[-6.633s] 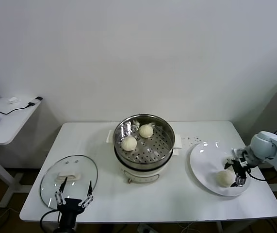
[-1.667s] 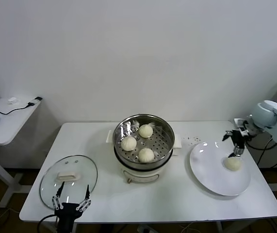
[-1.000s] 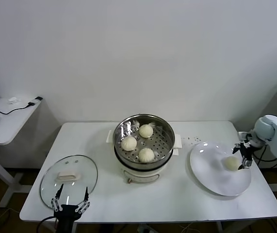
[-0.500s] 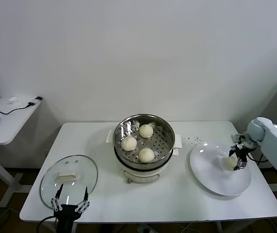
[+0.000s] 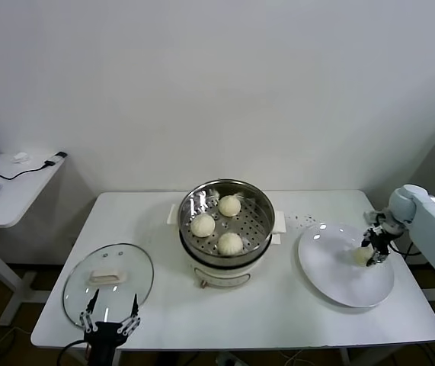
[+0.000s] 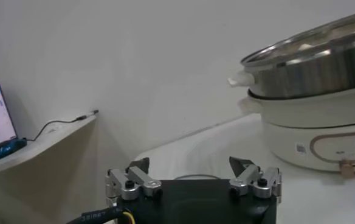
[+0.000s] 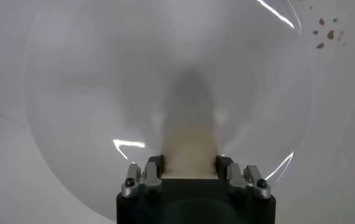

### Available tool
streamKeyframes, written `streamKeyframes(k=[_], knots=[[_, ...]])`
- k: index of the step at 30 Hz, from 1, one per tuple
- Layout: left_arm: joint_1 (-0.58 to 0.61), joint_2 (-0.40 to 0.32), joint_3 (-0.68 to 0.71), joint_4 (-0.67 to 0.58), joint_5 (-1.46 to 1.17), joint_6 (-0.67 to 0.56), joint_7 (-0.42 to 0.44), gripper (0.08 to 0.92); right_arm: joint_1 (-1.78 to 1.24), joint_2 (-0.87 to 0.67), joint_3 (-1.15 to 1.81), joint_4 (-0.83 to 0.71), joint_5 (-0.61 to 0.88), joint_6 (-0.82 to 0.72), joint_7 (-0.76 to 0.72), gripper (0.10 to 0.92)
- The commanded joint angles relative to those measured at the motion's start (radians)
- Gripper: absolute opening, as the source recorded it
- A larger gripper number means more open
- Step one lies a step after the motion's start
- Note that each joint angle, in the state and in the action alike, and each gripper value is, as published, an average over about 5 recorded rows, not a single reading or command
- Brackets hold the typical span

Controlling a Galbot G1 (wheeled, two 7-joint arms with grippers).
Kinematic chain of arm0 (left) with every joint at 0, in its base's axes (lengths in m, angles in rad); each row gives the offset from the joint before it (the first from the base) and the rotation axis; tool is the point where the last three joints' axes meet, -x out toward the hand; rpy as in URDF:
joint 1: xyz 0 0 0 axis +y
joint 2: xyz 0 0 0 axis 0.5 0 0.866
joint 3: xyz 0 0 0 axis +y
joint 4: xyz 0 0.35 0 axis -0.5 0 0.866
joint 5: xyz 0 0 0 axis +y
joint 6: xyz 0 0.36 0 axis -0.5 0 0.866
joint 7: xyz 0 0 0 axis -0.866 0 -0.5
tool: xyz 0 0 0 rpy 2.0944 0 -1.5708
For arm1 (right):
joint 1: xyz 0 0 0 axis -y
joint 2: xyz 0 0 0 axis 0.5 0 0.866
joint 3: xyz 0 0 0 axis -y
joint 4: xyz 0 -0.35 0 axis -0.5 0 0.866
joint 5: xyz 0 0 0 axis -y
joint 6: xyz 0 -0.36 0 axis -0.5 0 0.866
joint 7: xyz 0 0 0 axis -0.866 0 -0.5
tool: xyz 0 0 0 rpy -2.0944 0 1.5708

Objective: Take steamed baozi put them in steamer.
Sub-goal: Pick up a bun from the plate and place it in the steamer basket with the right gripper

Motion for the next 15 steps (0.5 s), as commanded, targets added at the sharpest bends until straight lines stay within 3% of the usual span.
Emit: streamKeyframes(k=[1, 9, 15], knots=[[0.001, 0.001, 0.001, -0.002, 0.001, -0.001, 0.0, 0.823, 0.026, -0.02, -0.039, 0.037, 0.067, -0.022, -0.003, 0.569], [0.002, 0.002, 0.012, -0.008, 0.006, -0.001, -0.001, 0.823, 0.275, -0.083, -0.31, 0.154, 0.34, -0.107, -0.007, 0.561], [0.002, 0.002, 0.032, -0.011, 0.013, -0.005, 0.0, 0.823, 0.598, -0.006, -0.624, 0.187, 0.592, -0.178, 0.001, 0.56]])
